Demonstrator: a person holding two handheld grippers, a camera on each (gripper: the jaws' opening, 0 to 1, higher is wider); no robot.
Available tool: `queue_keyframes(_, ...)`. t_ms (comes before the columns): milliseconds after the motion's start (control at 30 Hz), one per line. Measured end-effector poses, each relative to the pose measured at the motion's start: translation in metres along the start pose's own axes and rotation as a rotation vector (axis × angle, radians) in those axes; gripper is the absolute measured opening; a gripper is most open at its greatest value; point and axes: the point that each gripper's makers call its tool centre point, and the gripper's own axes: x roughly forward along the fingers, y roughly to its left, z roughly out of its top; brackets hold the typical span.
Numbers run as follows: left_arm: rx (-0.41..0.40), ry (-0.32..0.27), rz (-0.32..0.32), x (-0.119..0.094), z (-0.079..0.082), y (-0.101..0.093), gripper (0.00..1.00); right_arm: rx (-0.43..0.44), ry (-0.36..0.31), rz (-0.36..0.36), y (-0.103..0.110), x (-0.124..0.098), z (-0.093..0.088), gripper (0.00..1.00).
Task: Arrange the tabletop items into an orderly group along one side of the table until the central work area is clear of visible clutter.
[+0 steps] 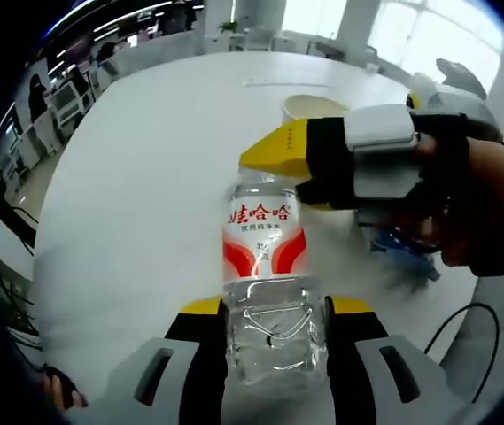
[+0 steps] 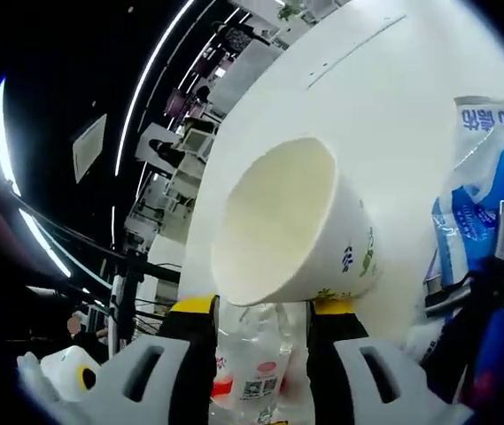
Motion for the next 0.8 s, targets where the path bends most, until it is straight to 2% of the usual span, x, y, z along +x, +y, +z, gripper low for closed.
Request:
queue_keyframes(67,0.002,-0.001,-0.001,0.0002,0.0001,-0.0001,0.40,0.026,-0.013,0.006,0.0022,0.0022,0.0019,0.36)
queue_keyframes(200,0.001,-0.004,-0.006,0.0004,0.0004,-0.0001,0.40,0.017,-0.016,-0.006,0.0013,0.0084,0.0010,0.35)
queue_keyframes(300,-0.003,-0.008,-0.010,0.0005,0.0007,0.0000,0.40,0.040,-0.022,-0.007,0.0011,0.0096,0.0002,0.30)
queue_keyframes(367,-0.003,-0.010,-0.010,0.0002,0.0007,-0.0005,0.40,0.030,-0.040,-0.026,-0.0029,0.0094,0.0023,0.23)
queue_keyframes(400,-0.002,-0.011,-0.010,0.0000,0.0006,-0.0008,0.40,0.059,-0.065,-0.016,-0.0011,0.0090,0.0060,0.19)
queue_keyframes(633,-0.015,-0.028,-0.012,-0.0009,0.0013,0.0001,0.40,0.013,-0.069,-0.027,-0.0013,0.0054,0.0061,0.18)
queue_keyframes(800,-0.010,-0.040,-0.009,-0.0011,0.0016,0.0005,0.40,0.018,-0.083,-0.028,-0.0015,0.0036,0.0057,0.17)
